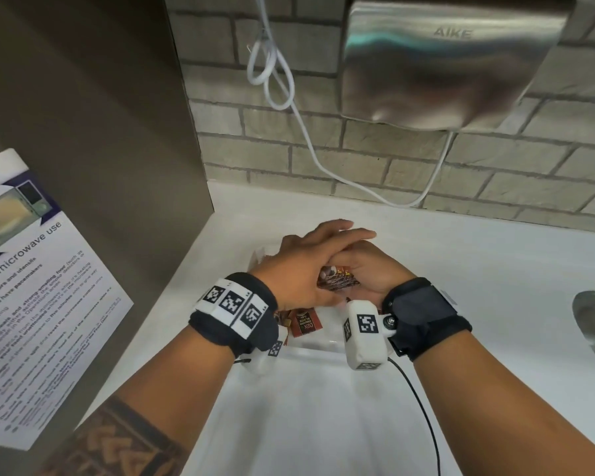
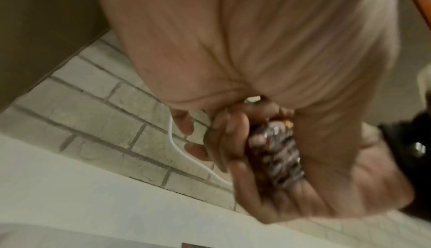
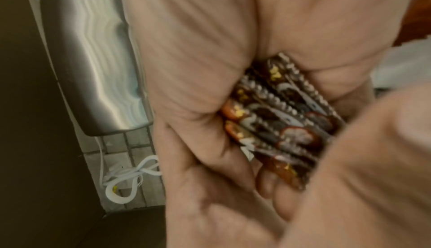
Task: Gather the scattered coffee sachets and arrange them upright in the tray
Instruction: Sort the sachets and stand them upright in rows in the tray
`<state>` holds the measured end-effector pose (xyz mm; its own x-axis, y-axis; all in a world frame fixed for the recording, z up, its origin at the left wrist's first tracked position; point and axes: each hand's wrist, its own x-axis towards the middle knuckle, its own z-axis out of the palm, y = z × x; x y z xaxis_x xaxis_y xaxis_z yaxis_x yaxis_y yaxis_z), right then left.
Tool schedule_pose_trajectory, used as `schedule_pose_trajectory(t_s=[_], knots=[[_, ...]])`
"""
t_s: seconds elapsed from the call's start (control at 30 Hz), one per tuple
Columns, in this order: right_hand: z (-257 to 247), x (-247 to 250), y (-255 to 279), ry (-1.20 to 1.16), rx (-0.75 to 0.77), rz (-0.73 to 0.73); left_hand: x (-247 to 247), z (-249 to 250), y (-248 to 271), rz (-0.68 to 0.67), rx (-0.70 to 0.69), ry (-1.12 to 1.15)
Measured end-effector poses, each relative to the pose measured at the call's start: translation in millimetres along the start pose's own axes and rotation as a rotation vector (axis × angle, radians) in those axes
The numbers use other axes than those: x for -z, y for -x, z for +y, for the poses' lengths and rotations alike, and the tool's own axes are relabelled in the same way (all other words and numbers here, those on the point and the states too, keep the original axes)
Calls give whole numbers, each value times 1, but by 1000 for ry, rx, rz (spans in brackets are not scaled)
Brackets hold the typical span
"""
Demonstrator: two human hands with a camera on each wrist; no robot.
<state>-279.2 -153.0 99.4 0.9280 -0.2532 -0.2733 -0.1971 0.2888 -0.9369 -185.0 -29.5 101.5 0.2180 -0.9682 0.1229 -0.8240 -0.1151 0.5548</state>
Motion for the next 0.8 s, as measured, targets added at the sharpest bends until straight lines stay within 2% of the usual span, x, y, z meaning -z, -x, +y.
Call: schedule_pose_trajectory(t_s=[0.07, 0.2, 0.3, 0.4, 0.47, 0.5, 0.57, 0.6, 0.67, 0.73, 0.8], knots=[[2, -4, -3, -6, 18, 14, 1, -1, -3, 54, -22, -59], [-6, -6, 1, -40, -33, 41, 9, -8, -6, 89, 17, 17], [-15, -9, 4, 28, -3, 79, 14, -7, -10, 114, -1, 11], [-22, -10, 9, -15, 41, 74, 22, 0, -12, 133, -18, 90], [-30, -7, 13, -49, 51, 49, 27, 2, -12, 196, 34, 290], [-33, -6, 13, -45, 55, 27, 28, 1, -13, 268, 81, 447], [-39, -6, 17, -47, 69, -29, 30, 2, -14, 387, 241, 884], [-40, -8, 18, -70, 86, -52, 30, 2, -14, 357, 317, 1108], [-39, -13, 17, -103, 128, -62, 27, 3, -14, 150, 332, 1381], [-36, -19, 16, -86, 154, -21, 22, 9, -13, 36, 301, 1459], [-32, -22, 14, 7, 177, 5, 19, 10, -14, 57, 298, 1520]])
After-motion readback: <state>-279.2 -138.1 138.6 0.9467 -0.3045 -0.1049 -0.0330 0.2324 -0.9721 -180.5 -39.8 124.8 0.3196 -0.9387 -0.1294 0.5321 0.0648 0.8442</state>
